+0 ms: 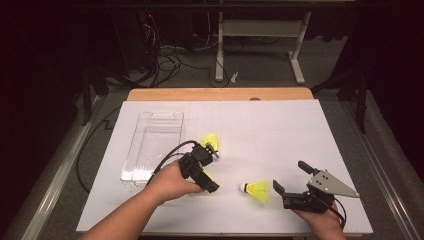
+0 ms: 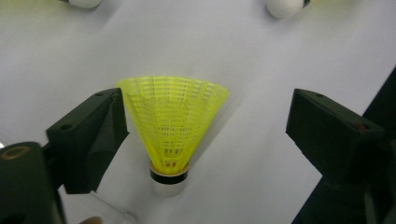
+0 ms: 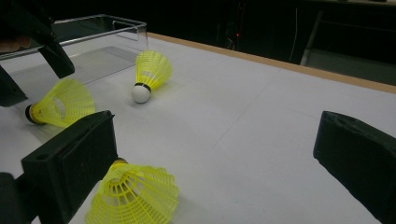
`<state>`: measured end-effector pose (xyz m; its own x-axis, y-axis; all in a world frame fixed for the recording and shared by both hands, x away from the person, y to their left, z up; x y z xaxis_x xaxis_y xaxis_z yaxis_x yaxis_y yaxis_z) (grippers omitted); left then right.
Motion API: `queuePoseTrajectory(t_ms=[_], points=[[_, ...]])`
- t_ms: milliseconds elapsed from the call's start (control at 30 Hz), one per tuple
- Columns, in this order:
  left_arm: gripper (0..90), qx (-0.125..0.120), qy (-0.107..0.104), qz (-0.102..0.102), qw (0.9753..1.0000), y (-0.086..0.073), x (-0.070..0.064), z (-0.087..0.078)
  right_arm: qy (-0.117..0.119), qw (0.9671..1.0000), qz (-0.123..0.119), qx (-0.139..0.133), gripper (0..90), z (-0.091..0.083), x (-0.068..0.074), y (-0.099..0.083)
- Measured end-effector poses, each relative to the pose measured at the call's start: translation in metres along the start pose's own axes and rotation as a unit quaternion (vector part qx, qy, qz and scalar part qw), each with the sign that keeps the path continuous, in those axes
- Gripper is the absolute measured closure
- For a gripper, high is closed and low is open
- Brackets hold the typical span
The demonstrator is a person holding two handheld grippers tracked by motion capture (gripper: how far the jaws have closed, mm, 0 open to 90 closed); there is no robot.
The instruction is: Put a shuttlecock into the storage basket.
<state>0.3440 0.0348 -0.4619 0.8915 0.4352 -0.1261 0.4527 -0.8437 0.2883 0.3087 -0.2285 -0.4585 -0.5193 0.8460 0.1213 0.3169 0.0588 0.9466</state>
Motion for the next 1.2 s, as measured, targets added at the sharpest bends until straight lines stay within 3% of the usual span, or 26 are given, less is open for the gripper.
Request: queuePoseTrajectory(t_ms=[233,400,567,767,1200], points=[[26.0,-0.013,0.006,-0.017,0.9997,0.006,0.009,-0.011,0.001,1.0000,0.002,0.001,0.0,0.000,-0.001,0.000],[31.0,-0.007,0.010,-0.017,0.9998,0.009,0.015,-0.015,0.004,1.0000,0.000,0.001,0.0,0.000,0.001,0.000],[35.4,-0.009,0.011,-0.024,0.9996,0.012,0.019,-0.015,0.005,1.0000,0.002,0.001,0.0,0.001,0.000,0.000],[43.5,0.006,0.011,-0.031,0.9995,0.013,0.021,-0.009,0.006,1.0000,0.001,0.002,0.0,0.001,0.001,0.000],[42.2,0.009,0.021,-0.043,0.9988,0.013,0.027,-0.010,0.008,0.9999,0.000,0.006,0.0,0.001,0.001,-0.001]])
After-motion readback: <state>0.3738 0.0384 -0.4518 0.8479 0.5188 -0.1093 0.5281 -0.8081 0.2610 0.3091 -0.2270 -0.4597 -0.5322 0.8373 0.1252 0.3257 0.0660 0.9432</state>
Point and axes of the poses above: each handheld gripper's, and its own axes: z roughly forward along the jaws, y roughly out of its top, x roughly to its left, the point moved 7 cm from there along z, roughly forward along the jaws, and after that the axes turned 9 degrees about z, right-handed, at the moved point
